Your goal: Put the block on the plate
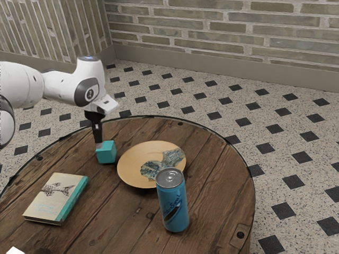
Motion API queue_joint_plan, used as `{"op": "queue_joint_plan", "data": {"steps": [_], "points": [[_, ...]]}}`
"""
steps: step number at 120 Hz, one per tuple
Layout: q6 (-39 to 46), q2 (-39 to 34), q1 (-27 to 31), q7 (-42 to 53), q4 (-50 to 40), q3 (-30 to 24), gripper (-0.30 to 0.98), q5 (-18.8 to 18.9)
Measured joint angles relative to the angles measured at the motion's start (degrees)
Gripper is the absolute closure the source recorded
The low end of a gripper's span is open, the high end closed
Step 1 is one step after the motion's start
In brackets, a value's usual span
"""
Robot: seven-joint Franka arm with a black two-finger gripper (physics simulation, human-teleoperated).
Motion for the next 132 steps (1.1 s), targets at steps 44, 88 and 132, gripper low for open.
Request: {"op": "queue_joint_plan", "data": {"steps": [44, 88, 132], "points": [[5.6, 4.8, 0.2, 9.3, -0.2, -0.1, 0.0, -1.6], [7.7, 1.6, 0.1, 13.5, -1.7, -1.7, 0.33, -1.8], [5.3, -14.4, -8.8, 13.8, -12.4, -2.6, 0.32, -2.2]]}}
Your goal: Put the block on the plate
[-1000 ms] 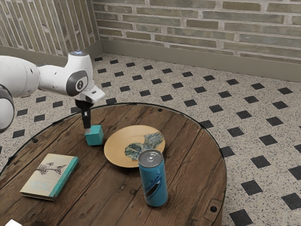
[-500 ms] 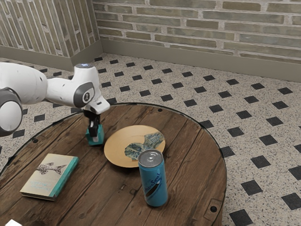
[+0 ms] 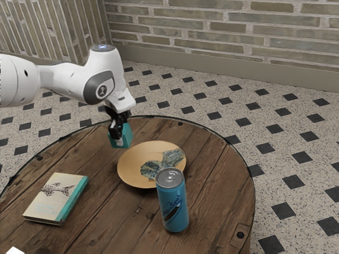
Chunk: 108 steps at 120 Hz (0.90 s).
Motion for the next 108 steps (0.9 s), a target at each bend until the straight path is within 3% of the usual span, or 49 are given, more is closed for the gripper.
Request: {"op": "queue_joint_plan", "data": {"steps": [13, 47, 57, 81, 100, 108], "points": [[-1.4, 1.1, -2.7, -0.8, 0.4, 0.0, 0.32, -0.3], [-2.2, 13.0, -6.1, -2.4, 8.2, 0.0, 0.32, -0.6], [-2.3, 13.7, -6.3, -2.7, 8.5, 0.0, 0.25, -0.8], [-2.6, 11.8, -6.4, -3.3, 8.4, 0.1, 0.1, -1.0], [-5.0, 4.6, -6.4, -6.4, 7.8, 0.3, 0.05, -1.5], [-7.3, 1.3, -7.1, -10.1, 8.0, 3.3, 0.03, -2.5]]}}
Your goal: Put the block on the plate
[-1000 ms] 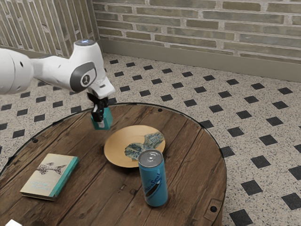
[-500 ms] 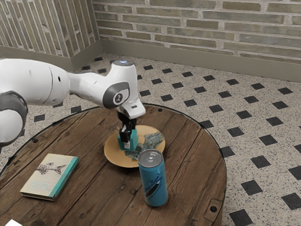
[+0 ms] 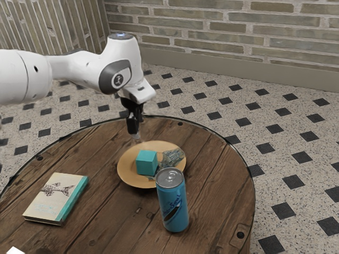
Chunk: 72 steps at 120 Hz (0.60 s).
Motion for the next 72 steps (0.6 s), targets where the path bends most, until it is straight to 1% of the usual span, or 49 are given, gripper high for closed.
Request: {"op": "queue_joint_plan", "data": {"steps": [7, 16, 25, 38, 72], "points": [[-2.0, -2.4, -1.1, -3.5, 0.2, 3.7, 0.03, -1.7], [-5.7, -5.1, -1.7, -7.9, 3.2, 5.1, 0.02, -2.8], [-9.5, -7.8, -1.9, -12.0, 6.1, 5.4, 0.01, -3.1], [-13.5, -10.3, -2.0, -17.0, 7.1, 5.3, 0.01, -3.3], [-17.7, -11.0, -2.0, -26.6, 7.2, 5.5, 0.0, -4.0]]}}
